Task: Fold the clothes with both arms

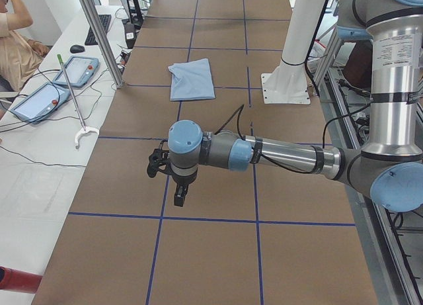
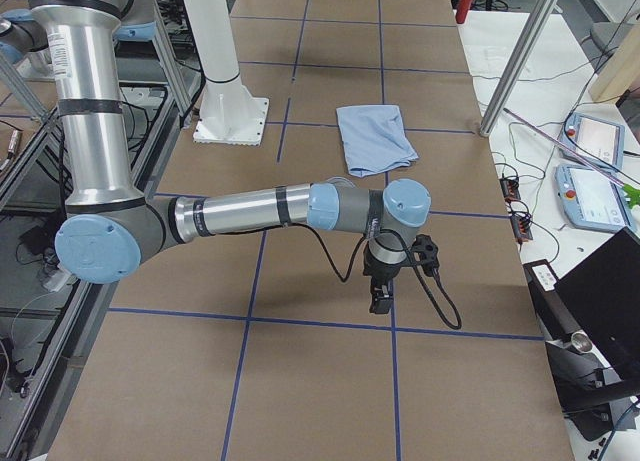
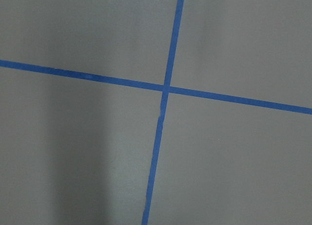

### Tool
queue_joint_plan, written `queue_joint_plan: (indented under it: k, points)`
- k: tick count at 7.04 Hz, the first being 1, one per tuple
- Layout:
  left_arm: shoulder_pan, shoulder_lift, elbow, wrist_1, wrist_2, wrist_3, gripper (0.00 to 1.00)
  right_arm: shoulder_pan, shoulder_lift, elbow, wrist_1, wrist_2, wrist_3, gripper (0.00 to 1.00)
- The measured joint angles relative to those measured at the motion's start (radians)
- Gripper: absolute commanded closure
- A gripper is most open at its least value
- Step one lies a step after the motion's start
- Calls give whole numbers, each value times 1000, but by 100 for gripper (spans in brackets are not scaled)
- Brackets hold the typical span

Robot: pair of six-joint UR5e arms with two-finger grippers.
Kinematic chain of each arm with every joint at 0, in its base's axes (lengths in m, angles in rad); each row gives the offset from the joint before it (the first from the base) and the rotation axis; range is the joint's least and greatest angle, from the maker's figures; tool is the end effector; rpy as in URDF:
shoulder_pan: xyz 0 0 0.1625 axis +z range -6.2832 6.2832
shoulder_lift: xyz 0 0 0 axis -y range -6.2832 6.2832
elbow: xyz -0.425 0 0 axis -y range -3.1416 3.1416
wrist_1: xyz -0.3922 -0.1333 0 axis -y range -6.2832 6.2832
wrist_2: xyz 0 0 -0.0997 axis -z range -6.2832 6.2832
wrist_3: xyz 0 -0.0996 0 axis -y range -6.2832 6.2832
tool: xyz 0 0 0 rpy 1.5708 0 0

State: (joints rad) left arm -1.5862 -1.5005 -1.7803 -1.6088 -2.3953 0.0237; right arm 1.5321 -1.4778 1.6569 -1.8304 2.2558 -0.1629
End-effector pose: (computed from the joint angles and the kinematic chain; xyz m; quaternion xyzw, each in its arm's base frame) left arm -0.0674 -0.4676 0.5810 0.0889 0.3974 0.0392 0.9125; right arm 0.0502 -0.5209 0.6007 -0.0170 -0.3373 -0.0813 0.9377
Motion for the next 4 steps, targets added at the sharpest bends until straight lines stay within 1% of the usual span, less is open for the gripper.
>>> queue_joint_plan:
  k: [2, 3, 4]
  points:
    - [0, -7, 11, -17, -52, 0, 0, -9, 2, -34, 18, 71, 3, 0]
    - [0, -6, 15, -16, -62, 3, 0, -9, 3, -51, 44, 102, 3, 0]
    - [1, -7, 27, -17, -63, 4, 0, -10, 4, -60, 79, 115, 2, 0]
